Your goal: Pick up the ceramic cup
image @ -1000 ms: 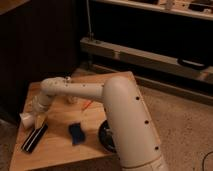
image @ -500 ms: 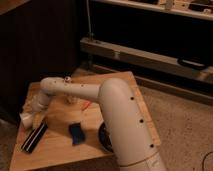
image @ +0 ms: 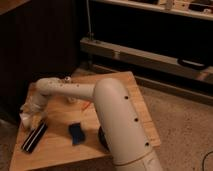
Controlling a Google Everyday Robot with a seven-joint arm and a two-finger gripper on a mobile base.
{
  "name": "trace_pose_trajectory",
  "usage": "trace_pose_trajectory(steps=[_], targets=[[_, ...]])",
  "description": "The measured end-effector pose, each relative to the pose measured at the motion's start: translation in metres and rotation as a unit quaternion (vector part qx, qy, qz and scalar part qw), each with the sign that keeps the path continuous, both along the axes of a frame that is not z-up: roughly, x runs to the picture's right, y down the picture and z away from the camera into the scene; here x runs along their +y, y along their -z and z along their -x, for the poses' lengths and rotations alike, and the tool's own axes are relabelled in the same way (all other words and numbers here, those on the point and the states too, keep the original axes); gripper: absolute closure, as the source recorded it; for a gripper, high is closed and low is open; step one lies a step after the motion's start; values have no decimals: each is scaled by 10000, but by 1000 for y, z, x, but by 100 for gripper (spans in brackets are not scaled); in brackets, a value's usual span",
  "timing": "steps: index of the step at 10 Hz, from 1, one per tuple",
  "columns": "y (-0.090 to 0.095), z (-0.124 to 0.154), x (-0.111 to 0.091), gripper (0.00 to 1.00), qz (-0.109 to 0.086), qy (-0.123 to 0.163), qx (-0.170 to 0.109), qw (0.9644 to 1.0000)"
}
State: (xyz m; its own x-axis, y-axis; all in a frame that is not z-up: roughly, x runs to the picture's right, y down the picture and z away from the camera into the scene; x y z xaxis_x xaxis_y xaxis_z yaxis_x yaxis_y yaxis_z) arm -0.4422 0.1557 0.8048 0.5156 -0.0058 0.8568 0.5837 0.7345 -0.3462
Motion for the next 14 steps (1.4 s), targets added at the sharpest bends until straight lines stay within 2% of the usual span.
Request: trace_pose_trajectory(steps=[4,14], targets=[[-6,4,4,20,-58,50,137,9999],[-10,17,15,20,-62,229,212,9995]])
